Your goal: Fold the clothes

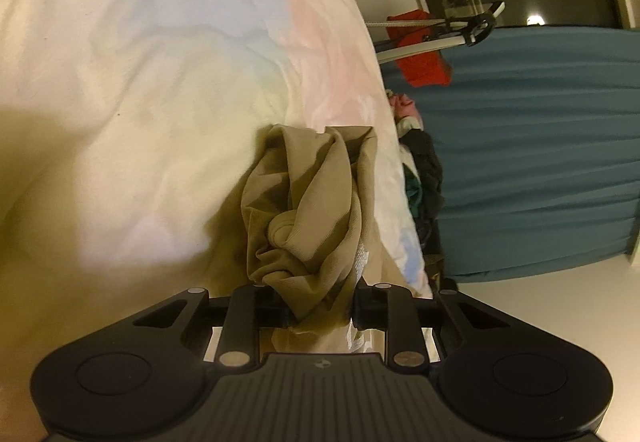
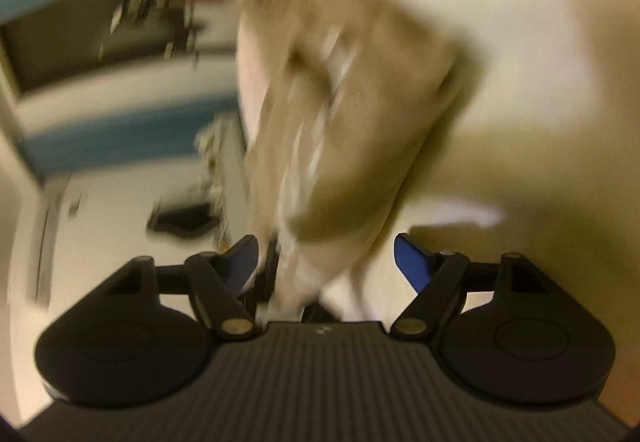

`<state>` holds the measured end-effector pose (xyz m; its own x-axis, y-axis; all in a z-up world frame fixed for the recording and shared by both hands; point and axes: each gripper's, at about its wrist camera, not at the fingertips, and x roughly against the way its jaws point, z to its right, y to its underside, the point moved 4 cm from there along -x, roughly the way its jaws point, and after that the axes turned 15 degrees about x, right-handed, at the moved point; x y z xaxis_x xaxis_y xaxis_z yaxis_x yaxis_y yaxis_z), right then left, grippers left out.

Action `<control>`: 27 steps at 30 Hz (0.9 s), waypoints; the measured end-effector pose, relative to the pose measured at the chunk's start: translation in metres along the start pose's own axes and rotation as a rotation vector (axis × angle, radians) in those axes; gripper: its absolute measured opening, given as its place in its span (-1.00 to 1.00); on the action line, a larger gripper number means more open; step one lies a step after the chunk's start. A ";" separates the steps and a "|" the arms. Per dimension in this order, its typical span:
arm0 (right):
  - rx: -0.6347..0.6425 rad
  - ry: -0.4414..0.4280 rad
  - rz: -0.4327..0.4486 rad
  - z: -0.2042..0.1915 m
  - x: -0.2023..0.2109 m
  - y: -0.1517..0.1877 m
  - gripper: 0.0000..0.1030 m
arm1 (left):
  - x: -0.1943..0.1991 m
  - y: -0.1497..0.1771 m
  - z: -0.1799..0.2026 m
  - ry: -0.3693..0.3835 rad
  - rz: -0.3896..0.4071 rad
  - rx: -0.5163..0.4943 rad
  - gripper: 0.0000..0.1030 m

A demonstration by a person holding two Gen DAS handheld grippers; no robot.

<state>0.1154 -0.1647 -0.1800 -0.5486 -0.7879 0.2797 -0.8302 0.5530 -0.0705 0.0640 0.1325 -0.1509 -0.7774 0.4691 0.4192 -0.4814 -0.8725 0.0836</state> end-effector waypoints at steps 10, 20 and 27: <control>-0.041 0.051 0.213 0.018 0.013 -0.038 0.38 | 0.004 -0.003 -0.003 0.003 0.002 0.003 -0.49; 0.139 0.150 0.242 -0.010 0.027 -0.043 -0.49 | 0.012 0.004 0.020 0.005 -0.004 -0.042 -0.49; 0.225 0.150 0.373 -0.067 0.093 -0.046 -0.51 | 0.008 0.033 0.078 0.025 -0.153 -0.075 -0.49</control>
<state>0.1091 -0.2451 -0.0865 -0.8073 -0.4893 0.3300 -0.5888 0.7058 -0.3939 0.0737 0.0969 -0.0739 -0.7022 0.5998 0.3836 -0.6230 -0.7785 0.0769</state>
